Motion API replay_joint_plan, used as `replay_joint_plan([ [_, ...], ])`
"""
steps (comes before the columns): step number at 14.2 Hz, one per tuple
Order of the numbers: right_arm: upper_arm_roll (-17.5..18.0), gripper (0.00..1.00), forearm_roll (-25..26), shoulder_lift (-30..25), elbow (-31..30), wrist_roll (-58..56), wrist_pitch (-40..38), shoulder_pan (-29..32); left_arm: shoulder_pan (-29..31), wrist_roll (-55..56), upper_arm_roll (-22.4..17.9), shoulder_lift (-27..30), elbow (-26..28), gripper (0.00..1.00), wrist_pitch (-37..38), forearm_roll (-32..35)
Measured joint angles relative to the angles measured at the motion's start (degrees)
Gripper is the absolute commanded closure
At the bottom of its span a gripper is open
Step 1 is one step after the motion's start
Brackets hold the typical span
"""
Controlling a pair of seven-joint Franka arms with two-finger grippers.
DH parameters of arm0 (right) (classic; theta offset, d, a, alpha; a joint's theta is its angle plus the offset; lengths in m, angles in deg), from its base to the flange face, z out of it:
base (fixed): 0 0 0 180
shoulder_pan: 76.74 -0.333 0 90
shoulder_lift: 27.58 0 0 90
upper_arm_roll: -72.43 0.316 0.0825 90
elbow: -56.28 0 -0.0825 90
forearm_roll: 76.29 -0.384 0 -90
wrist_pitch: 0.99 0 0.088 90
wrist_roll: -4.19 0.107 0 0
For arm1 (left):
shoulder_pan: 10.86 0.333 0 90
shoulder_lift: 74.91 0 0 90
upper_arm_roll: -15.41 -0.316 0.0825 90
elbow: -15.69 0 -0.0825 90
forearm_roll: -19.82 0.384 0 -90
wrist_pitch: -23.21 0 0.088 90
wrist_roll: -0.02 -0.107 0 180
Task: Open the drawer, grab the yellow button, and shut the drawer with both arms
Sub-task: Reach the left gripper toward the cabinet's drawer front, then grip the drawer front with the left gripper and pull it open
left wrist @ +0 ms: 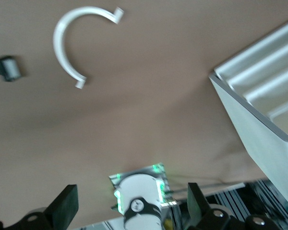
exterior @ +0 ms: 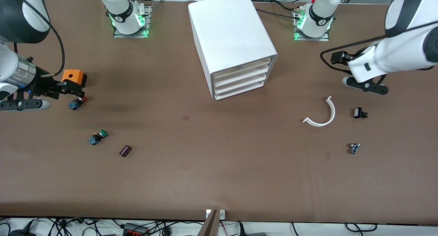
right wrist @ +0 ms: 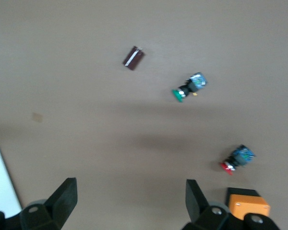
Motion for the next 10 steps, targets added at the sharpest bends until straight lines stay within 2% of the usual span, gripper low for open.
replay_joint_plan([
  [6, 0.1, 0.00, -1.2, 2.1, 0.0, 0.0, 0.4, -4.3, 2.9, -14.3, -0.3, -11.3, 1.2, 0.00, 0.7, -30.6],
  [10, 0.1, 0.00, -1.5, 2.4, 1.1, 0.0, 0.7, -6.1, 3.3, -29.0, -0.2, -13.2, 10.5, 0.00, -7.1, -48.1],
])
